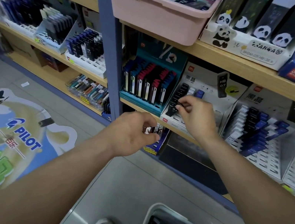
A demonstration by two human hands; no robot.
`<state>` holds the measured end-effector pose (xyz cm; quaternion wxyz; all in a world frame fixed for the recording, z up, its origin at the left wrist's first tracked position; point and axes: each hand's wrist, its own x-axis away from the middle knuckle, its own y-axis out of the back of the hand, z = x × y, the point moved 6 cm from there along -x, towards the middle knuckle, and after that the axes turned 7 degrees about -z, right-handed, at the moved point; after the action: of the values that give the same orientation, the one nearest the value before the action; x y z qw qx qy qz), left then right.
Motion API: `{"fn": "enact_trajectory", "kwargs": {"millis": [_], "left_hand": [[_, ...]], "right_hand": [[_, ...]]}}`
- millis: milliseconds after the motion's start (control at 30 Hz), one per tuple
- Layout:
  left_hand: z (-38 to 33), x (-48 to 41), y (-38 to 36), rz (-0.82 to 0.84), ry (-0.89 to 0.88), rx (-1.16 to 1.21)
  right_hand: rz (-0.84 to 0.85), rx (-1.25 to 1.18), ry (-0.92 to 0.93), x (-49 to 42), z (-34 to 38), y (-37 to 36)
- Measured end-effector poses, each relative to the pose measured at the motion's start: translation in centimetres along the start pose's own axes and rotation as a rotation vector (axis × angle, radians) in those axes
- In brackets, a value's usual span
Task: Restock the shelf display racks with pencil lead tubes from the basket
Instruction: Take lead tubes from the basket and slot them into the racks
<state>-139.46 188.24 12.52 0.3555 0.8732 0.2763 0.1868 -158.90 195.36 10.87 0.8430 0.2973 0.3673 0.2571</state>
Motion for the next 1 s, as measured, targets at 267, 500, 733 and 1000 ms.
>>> {"fn": "enact_trajectory", "kwargs": {"millis": [267,500,733,1000], "left_hand": [[0.0,-0.1,-0.4,0.013,0.015,0.033],[-1.1,0.5,-1.4,0.052,-0.014,-0.020],[-1.8,4.1,-5.7,0.204,-0.051,-0.198],[0.3,11.7,-13.9,0.409,-0.146,-0.399]], "right_hand": [[0.156,0.183,0.141,0.5,0.9,-2.5],[0.105,0.062,-0.021,3.1,0.5,2.3],[0.285,0.044,-0.187,14.0,-2.2,8.6],[0.573,0.082,-0.346,28.4,-8.4,9.2]]}}
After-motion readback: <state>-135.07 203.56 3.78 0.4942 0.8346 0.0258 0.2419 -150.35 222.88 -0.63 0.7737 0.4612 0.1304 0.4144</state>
